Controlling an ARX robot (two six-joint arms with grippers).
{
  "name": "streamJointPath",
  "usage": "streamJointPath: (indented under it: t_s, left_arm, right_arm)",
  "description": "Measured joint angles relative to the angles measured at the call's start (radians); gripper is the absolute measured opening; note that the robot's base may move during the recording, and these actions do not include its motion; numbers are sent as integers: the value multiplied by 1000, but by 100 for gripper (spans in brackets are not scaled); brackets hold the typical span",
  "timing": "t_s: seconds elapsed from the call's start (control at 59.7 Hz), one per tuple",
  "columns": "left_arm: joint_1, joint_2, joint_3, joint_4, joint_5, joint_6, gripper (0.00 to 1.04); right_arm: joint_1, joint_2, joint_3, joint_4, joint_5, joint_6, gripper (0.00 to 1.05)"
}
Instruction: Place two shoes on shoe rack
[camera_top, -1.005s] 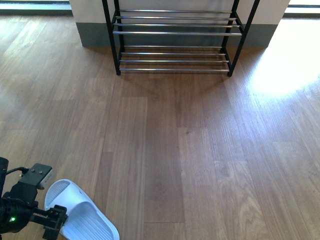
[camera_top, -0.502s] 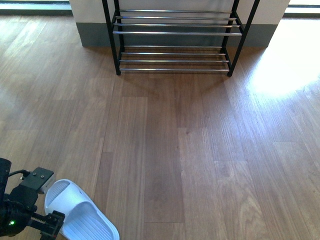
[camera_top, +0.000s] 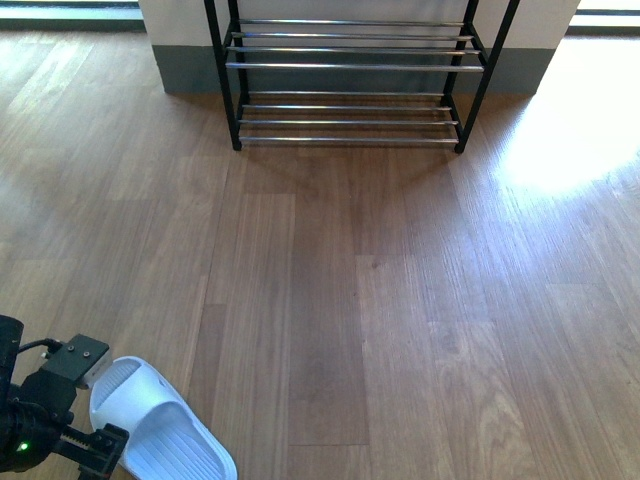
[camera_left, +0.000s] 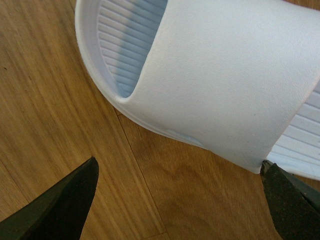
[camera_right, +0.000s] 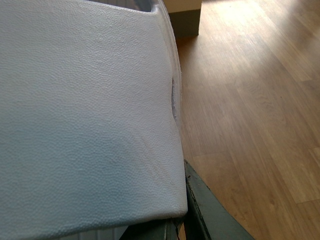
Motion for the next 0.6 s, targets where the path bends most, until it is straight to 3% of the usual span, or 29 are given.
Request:
streamJointPath:
  t_s: [0.452,0.603]
  left_arm:
    - [-10,4,-21,152,-114,-104,95]
    - [-11,4,-22,141,-100,-112,95]
  right_arm:
    - [0,0,0,0,0,0,1]
    - [0,0,0,0,0,0,1]
